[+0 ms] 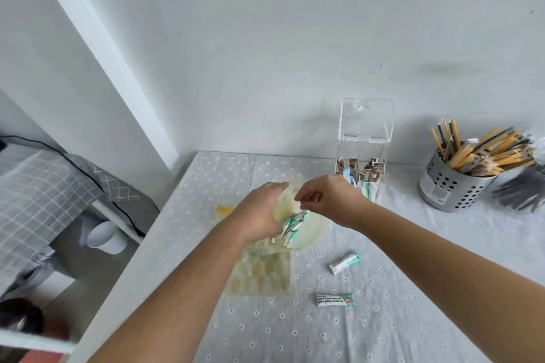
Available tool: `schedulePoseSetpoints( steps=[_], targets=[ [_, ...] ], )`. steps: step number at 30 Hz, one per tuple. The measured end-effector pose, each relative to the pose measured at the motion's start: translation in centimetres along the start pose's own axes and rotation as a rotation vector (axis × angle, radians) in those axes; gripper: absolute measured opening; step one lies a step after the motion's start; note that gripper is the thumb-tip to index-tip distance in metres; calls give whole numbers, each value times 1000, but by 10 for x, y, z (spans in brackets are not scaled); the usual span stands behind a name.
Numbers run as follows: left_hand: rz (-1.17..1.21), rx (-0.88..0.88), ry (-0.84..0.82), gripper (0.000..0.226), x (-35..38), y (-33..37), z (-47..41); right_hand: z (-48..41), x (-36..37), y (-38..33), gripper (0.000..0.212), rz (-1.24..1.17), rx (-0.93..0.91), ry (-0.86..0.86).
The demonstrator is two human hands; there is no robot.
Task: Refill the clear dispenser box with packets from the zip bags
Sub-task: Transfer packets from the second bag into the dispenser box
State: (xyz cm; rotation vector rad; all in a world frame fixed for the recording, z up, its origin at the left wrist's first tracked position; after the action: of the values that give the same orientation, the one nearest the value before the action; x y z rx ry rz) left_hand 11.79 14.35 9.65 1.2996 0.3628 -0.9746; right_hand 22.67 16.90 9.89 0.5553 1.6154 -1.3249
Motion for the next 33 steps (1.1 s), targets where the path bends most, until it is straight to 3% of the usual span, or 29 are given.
schedulePoseSetpoints(
  steps=[4,8,13,22,33],
  targets=[
    [44,13,-21,87,2,-11,12,-4,66,-17,31,281,-85,-205],
    [83,29,-62,91,6,-18,20,-18,120,-10,55,494,-43,-464],
    [107,40,-77,92,5,-19,24,-37,156,3,68,673,-55,-598],
    [88,66,-93,85,13,-15,25,-37,163,0,30,800,-159,-422],
    [71,26,-83,90,9,-19,18,-35,130,-9,17,561,-167,-381]
  ],
)
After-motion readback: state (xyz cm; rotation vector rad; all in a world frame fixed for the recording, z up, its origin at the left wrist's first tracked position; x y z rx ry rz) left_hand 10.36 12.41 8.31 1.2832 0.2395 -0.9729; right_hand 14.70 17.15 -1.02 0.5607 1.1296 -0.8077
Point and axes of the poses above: each hand's wrist, its own z-axis away from the middle knuckle, its own x-axis out of the palm, y = z × x, the point moved 10 cm from there along -z, towards the middle knuckle, and after that the axes turned 14 degrees about z, right-handed, at the moved point
